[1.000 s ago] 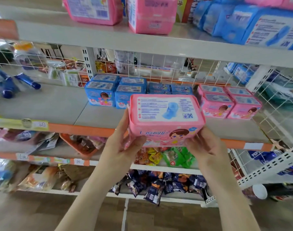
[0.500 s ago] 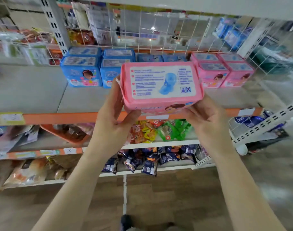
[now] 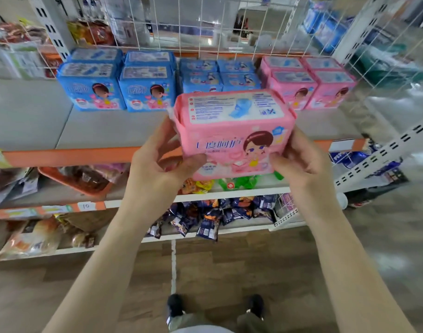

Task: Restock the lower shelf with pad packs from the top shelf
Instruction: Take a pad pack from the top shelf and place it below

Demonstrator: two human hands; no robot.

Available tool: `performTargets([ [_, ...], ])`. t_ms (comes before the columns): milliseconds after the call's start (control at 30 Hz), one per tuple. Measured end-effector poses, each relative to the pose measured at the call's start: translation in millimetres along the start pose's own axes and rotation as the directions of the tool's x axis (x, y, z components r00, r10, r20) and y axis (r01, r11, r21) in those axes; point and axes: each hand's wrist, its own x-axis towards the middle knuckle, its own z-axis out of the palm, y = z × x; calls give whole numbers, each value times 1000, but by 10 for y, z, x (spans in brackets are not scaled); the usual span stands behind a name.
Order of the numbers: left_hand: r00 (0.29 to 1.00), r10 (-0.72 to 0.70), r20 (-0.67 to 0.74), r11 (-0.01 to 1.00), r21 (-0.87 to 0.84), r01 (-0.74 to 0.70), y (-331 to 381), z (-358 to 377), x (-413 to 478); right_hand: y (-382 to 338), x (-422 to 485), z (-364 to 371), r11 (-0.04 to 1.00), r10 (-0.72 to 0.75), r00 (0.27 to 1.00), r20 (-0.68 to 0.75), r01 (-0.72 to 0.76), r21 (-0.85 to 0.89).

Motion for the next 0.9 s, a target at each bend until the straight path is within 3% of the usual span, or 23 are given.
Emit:
performTargets([
  [367,936,-301,-180,951,-124,282,354,1095,-101,-7,-61,-950,997,82,989,-119,-83,4],
  [900,904,-324,-278,943,-21,332,561,2603,-13,197,-67,-2482,974,202,978,-51,-195,116],
])
